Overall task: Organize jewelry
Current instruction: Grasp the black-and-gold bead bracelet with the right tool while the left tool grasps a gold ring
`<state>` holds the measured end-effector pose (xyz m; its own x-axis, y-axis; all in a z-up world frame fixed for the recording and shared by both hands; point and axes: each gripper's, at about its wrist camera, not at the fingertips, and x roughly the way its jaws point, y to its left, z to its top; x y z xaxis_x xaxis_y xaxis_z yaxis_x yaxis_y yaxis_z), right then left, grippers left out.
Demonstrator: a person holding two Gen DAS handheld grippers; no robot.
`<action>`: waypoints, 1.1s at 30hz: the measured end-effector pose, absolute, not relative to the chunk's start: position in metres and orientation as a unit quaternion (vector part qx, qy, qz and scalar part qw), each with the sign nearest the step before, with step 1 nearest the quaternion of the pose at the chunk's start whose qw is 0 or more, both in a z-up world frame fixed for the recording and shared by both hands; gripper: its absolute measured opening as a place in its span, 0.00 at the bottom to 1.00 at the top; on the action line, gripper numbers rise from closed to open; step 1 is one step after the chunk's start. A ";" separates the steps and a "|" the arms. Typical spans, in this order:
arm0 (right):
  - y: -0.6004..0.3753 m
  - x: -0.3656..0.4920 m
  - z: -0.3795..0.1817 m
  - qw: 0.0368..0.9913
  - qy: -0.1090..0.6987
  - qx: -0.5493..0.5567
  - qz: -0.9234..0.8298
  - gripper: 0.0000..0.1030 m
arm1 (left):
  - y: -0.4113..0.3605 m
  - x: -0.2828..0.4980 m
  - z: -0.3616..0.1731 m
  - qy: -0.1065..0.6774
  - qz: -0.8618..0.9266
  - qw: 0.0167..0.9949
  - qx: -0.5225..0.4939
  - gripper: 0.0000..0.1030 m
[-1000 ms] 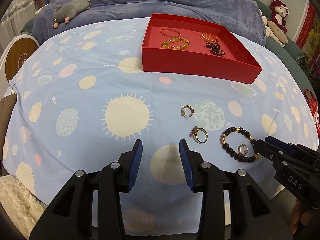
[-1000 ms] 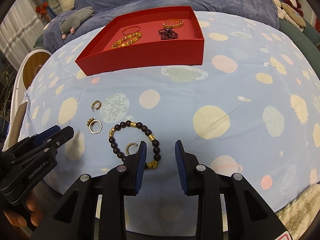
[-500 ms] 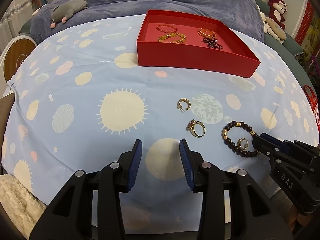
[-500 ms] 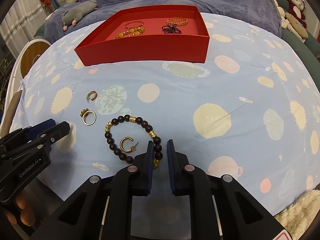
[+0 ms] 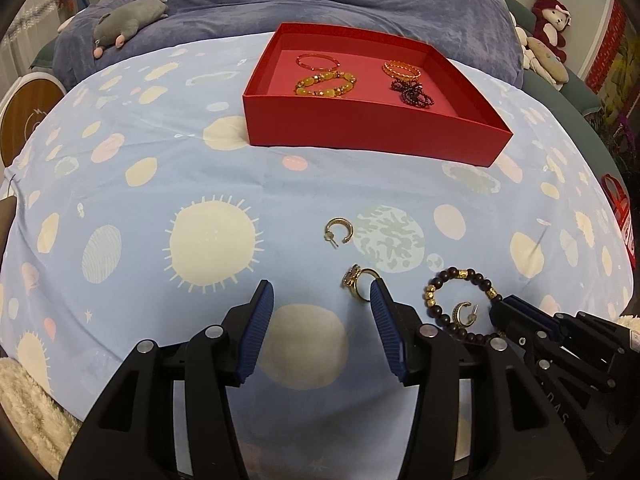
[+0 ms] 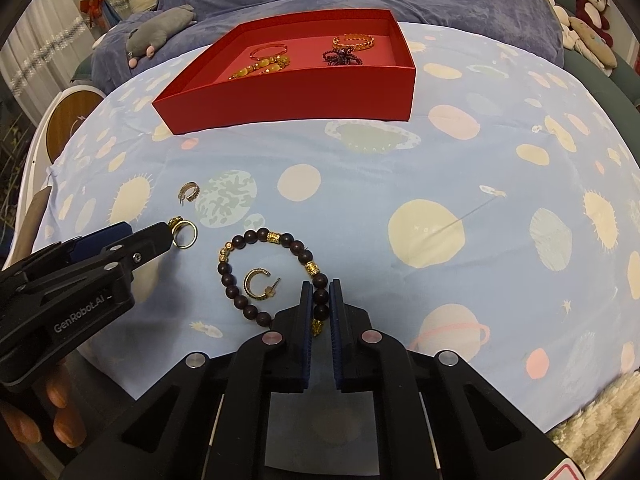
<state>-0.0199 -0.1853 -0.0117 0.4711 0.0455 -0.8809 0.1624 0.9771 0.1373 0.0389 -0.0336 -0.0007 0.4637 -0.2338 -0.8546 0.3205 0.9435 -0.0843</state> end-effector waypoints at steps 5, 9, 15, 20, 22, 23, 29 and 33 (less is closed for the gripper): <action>-0.185 -0.020 -0.012 0.852 0.512 0.105 -0.033 0.08 | -0.041 0.043 -0.006 0.494 -0.163 0.852 0.051 0.46; -0.185 -0.020 -0.012 0.852 0.511 0.106 -0.033 0.08 | -0.043 0.045 -0.009 0.492 -0.163 0.853 0.059 0.43; -0.186 -0.020 -0.013 0.852 0.511 0.106 -0.033 0.08 | -0.042 0.048 -0.010 0.491 -0.164 0.854 0.057 0.40; -0.186 -0.020 -0.012 0.852 0.511 0.106 -0.033 0.08 | -0.039 0.046 -0.008 0.494 -0.164 0.853 0.044 0.41; -0.186 -0.020 -0.012 0.852 0.511 0.107 -0.033 0.08 | -0.040 0.045 -0.008 0.495 -0.166 0.852 0.043 0.43; -0.186 -0.019 -0.012 0.852 0.511 0.108 -0.033 0.08 | -0.041 0.044 -0.008 0.495 -0.167 0.852 0.043 0.44; -0.187 -0.019 -0.012 0.852 0.511 0.110 -0.032 0.08 | -0.051 0.044 -0.010 0.492 -0.162 0.854 0.052 0.46; -0.187 -0.019 -0.012 0.852 0.510 0.110 -0.032 0.08 | -0.049 0.044 -0.010 0.484 -0.161 0.858 0.057 0.31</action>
